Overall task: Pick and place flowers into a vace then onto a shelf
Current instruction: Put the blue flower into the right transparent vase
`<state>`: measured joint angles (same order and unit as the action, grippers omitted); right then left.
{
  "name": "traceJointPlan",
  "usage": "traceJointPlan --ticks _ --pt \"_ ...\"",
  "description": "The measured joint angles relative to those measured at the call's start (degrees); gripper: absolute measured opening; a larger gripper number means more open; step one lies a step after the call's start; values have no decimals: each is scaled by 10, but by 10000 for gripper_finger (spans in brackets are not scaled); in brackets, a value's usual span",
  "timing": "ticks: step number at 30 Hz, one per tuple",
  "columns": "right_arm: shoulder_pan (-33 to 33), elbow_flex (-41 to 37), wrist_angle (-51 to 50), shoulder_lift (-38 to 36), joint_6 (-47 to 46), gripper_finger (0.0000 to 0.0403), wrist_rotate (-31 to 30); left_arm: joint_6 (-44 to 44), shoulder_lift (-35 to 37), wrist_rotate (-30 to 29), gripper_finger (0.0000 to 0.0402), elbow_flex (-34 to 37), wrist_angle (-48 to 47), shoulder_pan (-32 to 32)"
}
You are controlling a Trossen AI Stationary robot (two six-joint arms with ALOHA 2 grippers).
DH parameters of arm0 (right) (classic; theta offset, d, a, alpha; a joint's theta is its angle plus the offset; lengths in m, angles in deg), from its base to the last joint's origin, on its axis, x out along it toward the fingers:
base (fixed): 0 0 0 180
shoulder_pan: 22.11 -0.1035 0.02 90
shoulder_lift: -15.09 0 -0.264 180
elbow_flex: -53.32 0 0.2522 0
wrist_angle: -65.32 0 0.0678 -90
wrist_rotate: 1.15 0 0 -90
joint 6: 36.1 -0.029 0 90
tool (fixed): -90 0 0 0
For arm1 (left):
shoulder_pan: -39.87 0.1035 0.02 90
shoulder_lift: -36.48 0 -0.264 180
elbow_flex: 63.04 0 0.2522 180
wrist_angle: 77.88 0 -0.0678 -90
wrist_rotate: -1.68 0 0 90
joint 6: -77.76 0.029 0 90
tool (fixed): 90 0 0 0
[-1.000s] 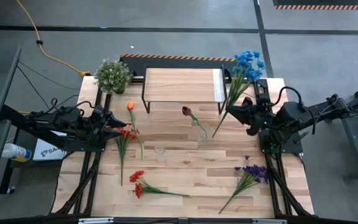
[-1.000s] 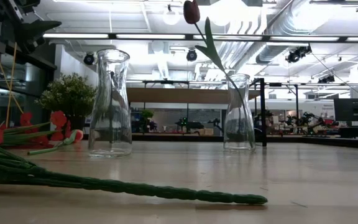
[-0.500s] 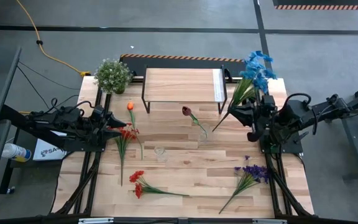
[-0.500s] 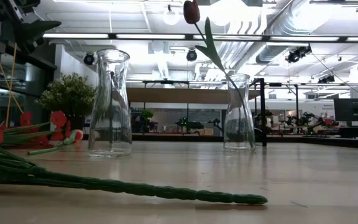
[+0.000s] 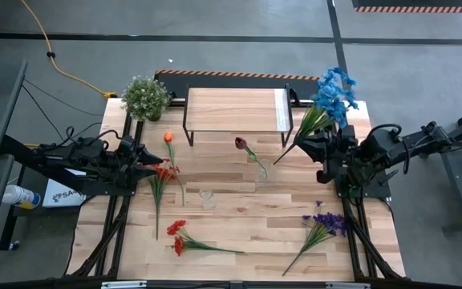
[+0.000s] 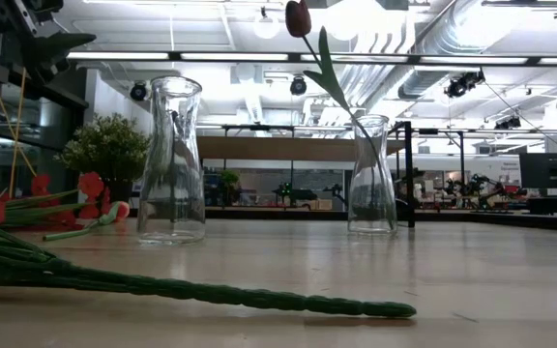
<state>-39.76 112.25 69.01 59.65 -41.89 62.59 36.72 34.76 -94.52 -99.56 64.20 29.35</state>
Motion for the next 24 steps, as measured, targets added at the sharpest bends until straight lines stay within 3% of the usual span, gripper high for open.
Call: traceJointPlan --ticks 12,24 --pt "0 0 -47 9 34 5 -68 0 0 -12 358 0 0 0" --pt "0 0 -55 83 29 5 -139 2 0 -34 358 0 0 0"
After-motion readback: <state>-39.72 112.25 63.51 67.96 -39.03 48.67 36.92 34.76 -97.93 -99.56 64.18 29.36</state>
